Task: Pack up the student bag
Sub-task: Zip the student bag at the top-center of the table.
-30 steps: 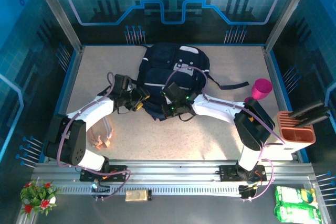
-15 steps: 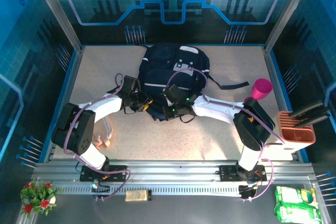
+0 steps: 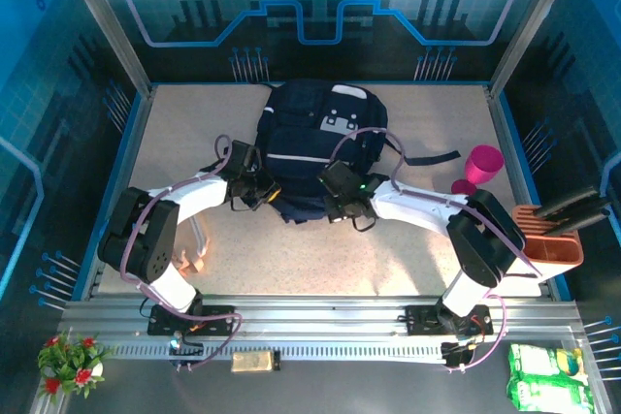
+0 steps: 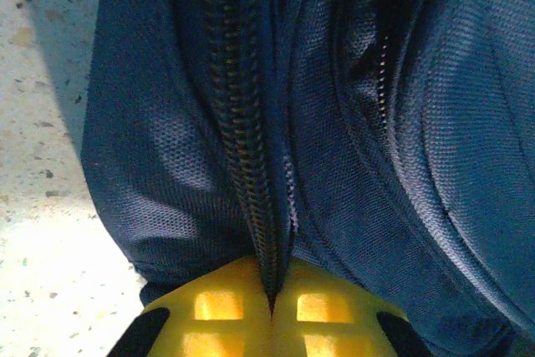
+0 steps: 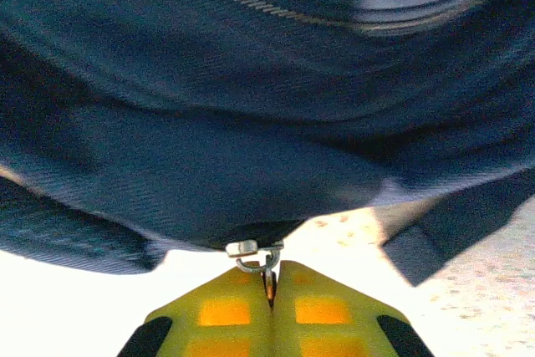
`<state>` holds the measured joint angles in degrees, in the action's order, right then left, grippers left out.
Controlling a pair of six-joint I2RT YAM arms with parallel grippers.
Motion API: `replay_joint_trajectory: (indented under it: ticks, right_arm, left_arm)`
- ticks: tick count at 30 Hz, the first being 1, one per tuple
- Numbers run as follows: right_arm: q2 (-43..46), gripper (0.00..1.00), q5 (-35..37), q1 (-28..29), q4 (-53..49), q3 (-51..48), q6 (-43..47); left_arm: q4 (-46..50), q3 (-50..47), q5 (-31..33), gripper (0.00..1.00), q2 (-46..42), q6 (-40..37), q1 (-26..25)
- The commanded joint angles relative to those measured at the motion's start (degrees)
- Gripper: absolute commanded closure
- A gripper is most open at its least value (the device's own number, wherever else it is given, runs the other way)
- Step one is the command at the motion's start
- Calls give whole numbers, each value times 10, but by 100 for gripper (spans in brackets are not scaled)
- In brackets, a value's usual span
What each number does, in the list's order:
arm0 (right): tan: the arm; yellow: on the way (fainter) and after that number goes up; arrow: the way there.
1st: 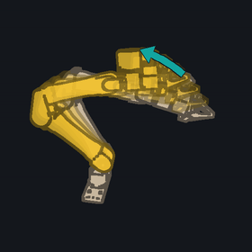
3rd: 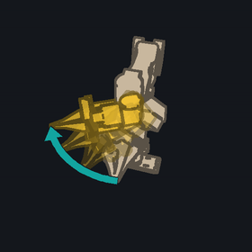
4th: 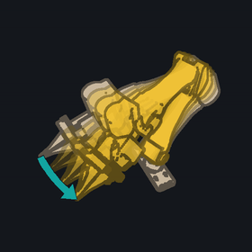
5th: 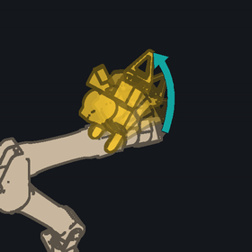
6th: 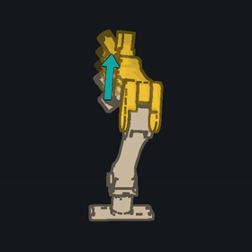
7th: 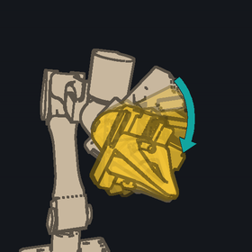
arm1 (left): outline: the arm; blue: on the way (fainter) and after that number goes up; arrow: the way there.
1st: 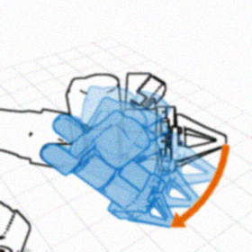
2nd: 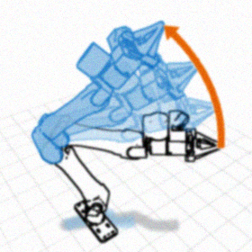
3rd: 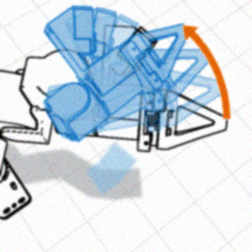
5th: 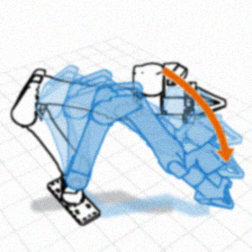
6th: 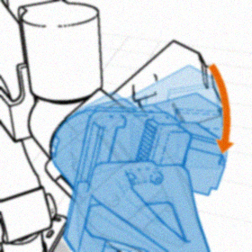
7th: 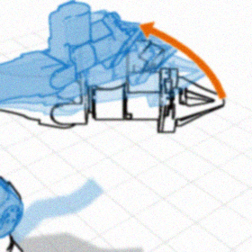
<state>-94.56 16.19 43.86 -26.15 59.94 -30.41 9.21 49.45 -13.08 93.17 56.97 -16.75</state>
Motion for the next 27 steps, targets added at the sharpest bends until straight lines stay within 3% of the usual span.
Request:
replay_joint_trajectory:
  ticks: [1, 5, 14, 20, 27]
  right_arm:
    - [34, 100, 39, -39, -50, -11, 39]
    - [50, 100, 31, -65, -24, -8, 98]
    - [41, 100, 34, -160, 50, -24, 131]
    - [12, 94, 21, -210, 130, -26, 140]
    - [-38, 83, 8, -244, 155, 7, 135]
  left_arm:
    - [21, 2, 31, 100, -14, -30, 29]
    - [45, 15, 12, 100, -29, -56, 48]
    - [90, 36, -34, 100, -57, -108, 85]
    - [99, 34, -43, 100, -68, -124, 88]
    - [109, 32, -59, 100, -73, -134, 89]
